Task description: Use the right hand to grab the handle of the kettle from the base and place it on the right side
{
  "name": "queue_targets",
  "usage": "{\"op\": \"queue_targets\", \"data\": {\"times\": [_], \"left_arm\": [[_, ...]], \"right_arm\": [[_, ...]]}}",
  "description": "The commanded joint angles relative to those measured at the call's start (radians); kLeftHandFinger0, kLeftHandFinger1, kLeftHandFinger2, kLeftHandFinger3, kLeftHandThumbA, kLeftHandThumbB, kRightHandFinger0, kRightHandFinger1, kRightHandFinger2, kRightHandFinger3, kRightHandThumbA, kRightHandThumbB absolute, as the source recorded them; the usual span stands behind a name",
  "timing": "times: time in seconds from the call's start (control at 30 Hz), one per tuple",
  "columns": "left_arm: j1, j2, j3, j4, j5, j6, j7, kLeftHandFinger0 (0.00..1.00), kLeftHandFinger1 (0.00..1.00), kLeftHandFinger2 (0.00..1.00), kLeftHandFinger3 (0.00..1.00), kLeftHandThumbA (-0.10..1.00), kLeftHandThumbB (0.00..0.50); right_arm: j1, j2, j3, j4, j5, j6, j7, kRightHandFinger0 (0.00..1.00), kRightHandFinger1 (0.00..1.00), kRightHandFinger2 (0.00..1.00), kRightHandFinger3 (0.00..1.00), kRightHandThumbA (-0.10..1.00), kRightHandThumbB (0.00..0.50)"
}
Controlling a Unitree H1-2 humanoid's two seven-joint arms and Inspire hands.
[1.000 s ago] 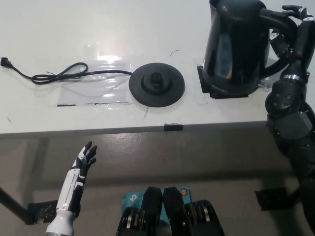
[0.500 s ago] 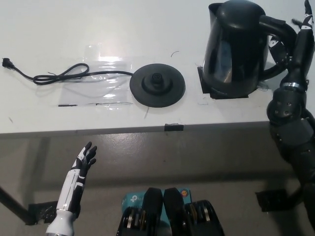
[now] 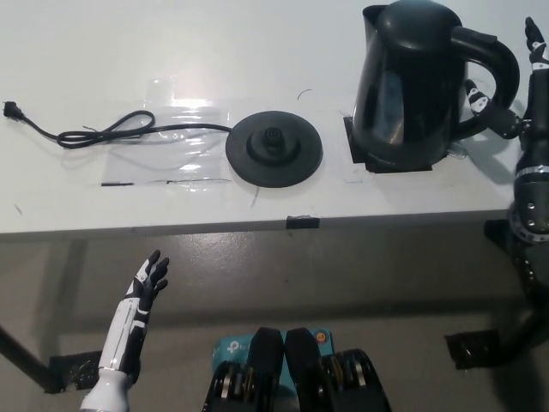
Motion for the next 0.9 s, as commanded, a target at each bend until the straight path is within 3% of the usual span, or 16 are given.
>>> {"op": "queue_targets", "data": {"times": [0.0, 0.2, 0.4, 0.43, 0.5, 0.57, 0.6, 0.73, 0.8, 0.87], "left_arm": [[-0.004, 0.005, -0.001, -0.025, -0.005, -0.027, -0.003, 1.0, 1.0, 1.0, 1.0, 1.0, 0.5], [-0.007, 0.006, -0.002, -0.022, -0.003, -0.025, -0.004, 1.0, 1.0, 1.0, 1.0, 1.0, 0.5], [-0.006, 0.006, -0.002, -0.023, -0.019, -0.026, -0.012, 1.0, 1.0, 1.0, 1.0, 1.0, 0.5], [-0.005, 0.007, -0.002, -0.023, -0.014, -0.027, -0.011, 1.0, 1.0, 1.0, 1.0, 1.0, 0.5], [-0.006, 0.008, -0.002, -0.026, -0.016, -0.022, -0.012, 1.0, 1.0, 1.0, 1.0, 1.0, 0.5], [-0.013, 0.01, 0.0, -0.022, -0.01, -0.025, -0.008, 1.0, 1.0, 1.0, 1.0, 1.0, 0.5], [-0.016, 0.011, 0.001, -0.019, -0.009, -0.027, -0.006, 1.0, 1.0, 1.0, 1.0, 1.0, 0.5], [-0.025, 0.013, 0.005, -0.016, -0.018, -0.025, -0.009, 1.0, 1.0, 1.0, 1.0, 1.0, 0.492], [-0.027, 0.014, 0.004, -0.011, -0.015, -0.023, -0.009, 1.0, 1.0, 1.0, 1.0, 1.0, 0.5], [-0.023, 0.013, 0.001, -0.011, -0.006, -0.021, -0.006, 1.0, 1.0, 1.0, 1.0, 1.0, 0.5]], "right_arm": [[-0.009, -0.05, -0.026, -0.119, 0.109, -0.027, 0.174, 1.0, 1.0, 1.0, 1.0, 0.73, 0.5], [0.047, -0.052, -0.044, -0.242, 0.146, 0.001, 0.223, 1.0, 1.0, 1.0, 1.0, 0.77, 0.5], [0.137, -0.037, -0.081, -0.44, 0.152, 0.008, 0.207, 1.0, 1.0, 1.0, 1.0, 0.94, 0.5], [0.162, -0.026, -0.098, -0.489, 0.137, 0.009, 0.177, 1.0, 1.0, 1.0, 1.0, 1.0, 0.5], [0.199, 0.018, -0.15, -0.594, 0.18, 0.017, 0.134, 1.0, 1.0, 1.0, 1.0, 1.0, 0.5], [0.246, 0.06, -0.183, -0.752, 0.163, -0.023, 0.099, 1.0, 1.0, 1.0, 1.0, 1.0, 0.434], [0.261, 0.077, -0.195, -0.809, 0.127, -0.03, 0.079, 1.0, 1.0, 1.0, 1.0, 1.0, 0.427], [0.405, 0.185, -0.163, -1.156, -0.004, -0.001, 0.092, 1.0, 1.0, 1.0, 1.0, 1.0, 0.48], [0.506, 0.241, -0.114, -1.216, -0.086, -0.036, 0.107, 1.0, 1.0, 1.0, 1.0, 1.0, 0.436], [0.584, 0.242, -0.058, -1.197, -0.114, -0.044, 0.104, 1.0, 1.0, 1.0, 1.0, 1.0, 0.393]]}}
